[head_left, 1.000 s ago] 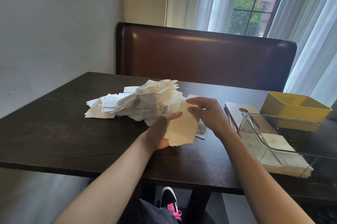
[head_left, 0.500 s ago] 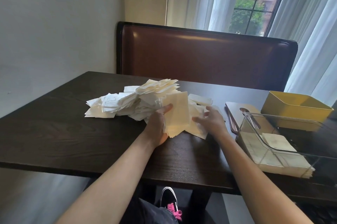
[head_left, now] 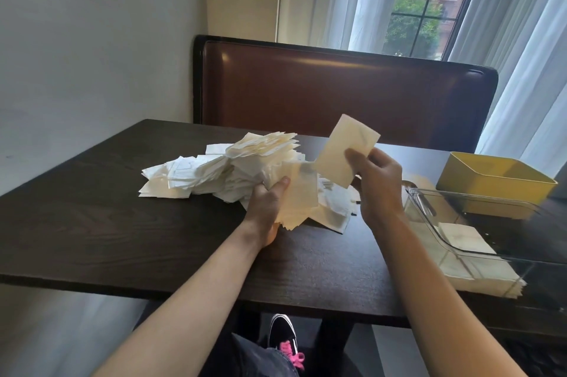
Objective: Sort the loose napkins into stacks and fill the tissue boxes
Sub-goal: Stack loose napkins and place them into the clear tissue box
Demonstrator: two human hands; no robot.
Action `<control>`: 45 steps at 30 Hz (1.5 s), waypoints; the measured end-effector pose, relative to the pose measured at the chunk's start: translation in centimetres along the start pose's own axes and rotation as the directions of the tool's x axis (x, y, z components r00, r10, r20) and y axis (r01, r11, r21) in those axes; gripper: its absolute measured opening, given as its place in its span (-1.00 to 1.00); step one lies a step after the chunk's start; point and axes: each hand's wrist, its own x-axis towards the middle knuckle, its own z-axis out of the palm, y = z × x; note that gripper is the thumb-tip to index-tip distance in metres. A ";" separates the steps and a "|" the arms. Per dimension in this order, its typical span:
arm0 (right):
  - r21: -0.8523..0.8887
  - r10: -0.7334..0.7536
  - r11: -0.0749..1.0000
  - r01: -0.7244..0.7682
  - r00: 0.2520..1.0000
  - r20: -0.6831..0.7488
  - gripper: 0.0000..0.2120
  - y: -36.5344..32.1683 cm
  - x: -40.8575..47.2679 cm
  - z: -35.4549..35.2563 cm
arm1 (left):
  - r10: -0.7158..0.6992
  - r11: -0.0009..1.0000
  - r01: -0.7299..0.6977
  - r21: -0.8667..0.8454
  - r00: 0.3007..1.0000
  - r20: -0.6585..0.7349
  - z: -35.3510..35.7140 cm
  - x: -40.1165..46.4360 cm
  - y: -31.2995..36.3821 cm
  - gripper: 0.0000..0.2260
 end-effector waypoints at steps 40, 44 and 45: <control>-0.767 0.288 0.613 -0.190 0.958 -0.007 -0.71 6.8 3.9 -1.5 | 0.007 1.000 -0.007 0.004 1.000 -0.016 -0.2 0.8 -0.9 -0.87; -0.713 0.327 0.674 -0.195 0.944 0.050 -0.60 6.4 3.8 -1.8 | 0.011 1.000 -0.011 0.027 1.000 -0.022 -0.3 1.0 -1.0 -0.80; -0.701 0.331 0.683 -0.205 0.943 0.046 -0.66 6.3 3.7 -2.0 | 0.011 0.999 -0.010 0.031 1.000 -0.024 -0.3 1.0 -1.0 -0.80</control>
